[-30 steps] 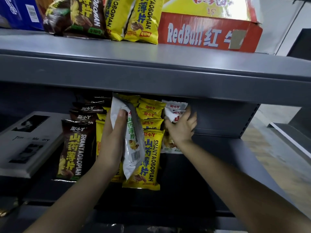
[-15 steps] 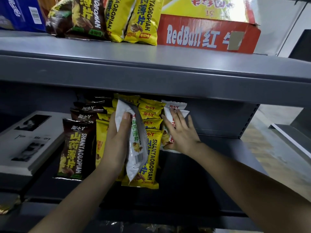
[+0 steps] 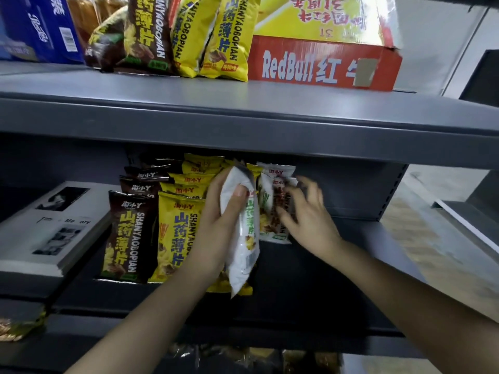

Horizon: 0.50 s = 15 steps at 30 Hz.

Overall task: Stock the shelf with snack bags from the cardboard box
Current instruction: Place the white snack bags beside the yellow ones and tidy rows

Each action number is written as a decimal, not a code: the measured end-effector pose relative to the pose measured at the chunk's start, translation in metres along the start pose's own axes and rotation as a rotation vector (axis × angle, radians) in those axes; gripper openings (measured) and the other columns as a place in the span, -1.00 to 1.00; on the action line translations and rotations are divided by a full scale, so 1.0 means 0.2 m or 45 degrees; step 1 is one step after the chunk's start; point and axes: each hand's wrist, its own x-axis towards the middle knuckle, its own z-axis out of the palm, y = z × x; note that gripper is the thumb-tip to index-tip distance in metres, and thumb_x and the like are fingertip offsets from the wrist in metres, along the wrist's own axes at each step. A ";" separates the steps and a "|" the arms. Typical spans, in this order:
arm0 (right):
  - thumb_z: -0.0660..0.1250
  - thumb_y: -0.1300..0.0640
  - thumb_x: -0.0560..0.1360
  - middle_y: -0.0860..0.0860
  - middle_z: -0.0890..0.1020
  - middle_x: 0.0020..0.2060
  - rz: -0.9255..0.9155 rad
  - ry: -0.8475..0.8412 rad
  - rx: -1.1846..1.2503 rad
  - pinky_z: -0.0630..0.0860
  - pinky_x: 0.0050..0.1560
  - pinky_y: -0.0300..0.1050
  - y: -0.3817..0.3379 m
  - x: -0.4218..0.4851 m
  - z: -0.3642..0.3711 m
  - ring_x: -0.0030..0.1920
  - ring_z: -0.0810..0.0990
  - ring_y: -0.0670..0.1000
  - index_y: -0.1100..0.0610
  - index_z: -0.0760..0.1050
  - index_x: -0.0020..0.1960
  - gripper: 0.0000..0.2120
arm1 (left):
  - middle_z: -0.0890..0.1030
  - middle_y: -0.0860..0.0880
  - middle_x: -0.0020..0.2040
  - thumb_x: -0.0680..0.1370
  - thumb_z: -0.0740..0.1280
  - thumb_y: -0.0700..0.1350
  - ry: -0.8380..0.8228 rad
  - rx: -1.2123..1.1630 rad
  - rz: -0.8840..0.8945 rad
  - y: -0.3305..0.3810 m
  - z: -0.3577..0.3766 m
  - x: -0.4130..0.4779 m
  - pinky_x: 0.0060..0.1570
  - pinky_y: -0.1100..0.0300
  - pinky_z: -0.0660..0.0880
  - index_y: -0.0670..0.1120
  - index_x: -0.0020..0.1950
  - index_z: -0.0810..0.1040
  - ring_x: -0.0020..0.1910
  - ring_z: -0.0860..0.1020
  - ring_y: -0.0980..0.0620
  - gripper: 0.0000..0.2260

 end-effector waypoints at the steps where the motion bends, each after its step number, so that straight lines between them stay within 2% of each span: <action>1: 0.22 -0.06 0.56 0.10 0.28 0.32 0.029 0.020 0.183 0.37 0.35 0.02 -0.02 -0.03 -0.05 0.37 0.27 -0.02 0.15 0.42 0.29 -0.60 | 0.46 0.36 0.15 0.57 0.22 0.02 -0.009 0.048 0.009 0.00 0.04 -0.01 0.08 0.53 0.37 0.32 0.17 0.35 0.10 0.42 0.51 -0.77; 3: 0.15 -0.08 0.57 0.05 0.40 0.21 0.141 -0.026 0.638 0.41 0.31 -0.04 -0.07 -0.10 -0.16 0.22 0.40 -0.22 0.05 0.49 0.13 -0.72 | 0.41 0.37 0.19 0.59 0.25 0.02 -0.005 0.205 0.076 -0.02 0.12 -0.02 0.10 0.61 0.29 0.30 0.20 0.32 0.15 0.36 0.53 -0.75; 4: 0.11 -0.16 0.54 0.06 0.46 0.16 0.229 -0.087 0.902 0.50 0.21 -0.07 -0.10 -0.14 -0.22 0.13 0.48 -0.23 0.01 0.50 0.07 -0.68 | 0.40 0.32 0.23 0.57 0.26 0.05 0.022 0.306 0.136 -0.04 0.16 -0.02 0.14 0.61 0.25 0.29 0.23 0.31 0.20 0.34 0.49 -0.72; 6: 0.14 -0.41 0.42 0.08 0.57 0.10 0.349 -0.236 1.310 0.59 0.02 -0.10 -0.15 -0.23 -0.33 0.05 0.58 -0.13 0.00 0.52 0.08 -0.47 | 0.38 0.15 0.28 0.55 0.24 0.11 0.065 0.518 0.229 -0.09 0.24 -0.03 0.18 0.59 0.18 0.21 0.34 0.31 0.23 0.32 0.38 -0.64; 7: 0.18 -0.46 0.37 0.05 0.59 0.11 0.385 -0.327 1.392 0.60 0.03 -0.05 -0.17 -0.27 -0.36 0.08 0.60 -0.05 0.01 0.53 0.13 -0.38 | 0.36 0.06 0.29 0.56 0.23 0.12 0.076 0.617 0.254 -0.12 0.27 -0.04 0.21 0.54 0.18 0.13 0.40 0.30 0.26 0.32 0.28 -0.58; 8: 0.20 -0.44 0.38 0.03 0.60 0.13 0.411 -0.404 1.442 0.59 0.08 0.03 -0.18 -0.30 -0.38 0.13 0.59 0.00 0.02 0.51 0.18 -0.38 | 0.34 -0.02 0.31 0.56 0.21 0.12 0.085 0.722 0.289 -0.16 0.30 -0.05 0.25 0.43 0.21 0.06 0.45 0.27 0.29 0.33 0.15 -0.53; 10: 0.20 -0.25 0.52 -0.02 0.62 0.14 0.486 -0.444 1.507 0.58 0.12 0.09 -0.19 -0.33 -0.40 0.17 0.60 0.00 0.00 0.48 0.22 -0.58 | 0.33 -0.13 0.33 0.53 0.12 0.12 0.091 0.964 0.359 -0.22 0.38 -0.07 0.26 0.14 0.34 -0.01 0.50 0.16 0.30 0.34 -0.08 -0.45; 11: 0.19 -0.15 0.57 -0.04 0.64 0.13 0.537 -0.417 1.523 0.58 0.12 0.06 -0.19 -0.33 -0.40 0.16 0.61 -0.03 -0.03 0.47 0.23 -0.68 | 0.32 -0.16 0.35 0.51 0.10 0.11 0.083 1.080 0.368 -0.24 0.42 -0.09 0.21 0.03 0.38 -0.02 0.51 0.09 0.27 0.36 -0.13 -0.41; 13: 0.18 0.00 0.60 0.04 0.67 0.09 0.615 -0.293 1.440 0.57 0.14 -0.01 -0.18 -0.32 -0.36 0.12 0.63 0.00 -0.06 0.50 0.23 -0.76 | 0.25 -0.17 0.42 0.44 0.11 0.06 0.045 1.193 0.353 -0.27 0.48 -0.10 0.19 -0.03 0.40 -0.04 0.54 -0.06 0.29 0.35 -0.16 -0.30; 15: 0.18 0.07 0.62 0.16 0.67 0.03 0.625 -0.176 1.316 0.53 0.13 -0.08 -0.15 -0.29 -0.32 0.05 0.65 0.02 -0.01 0.57 0.12 -0.80 | 0.10 -0.16 0.51 0.43 0.19 -0.02 -0.006 1.176 0.328 -0.31 0.51 -0.10 0.31 -0.02 0.32 0.02 0.53 -0.22 0.42 0.23 -0.16 -0.21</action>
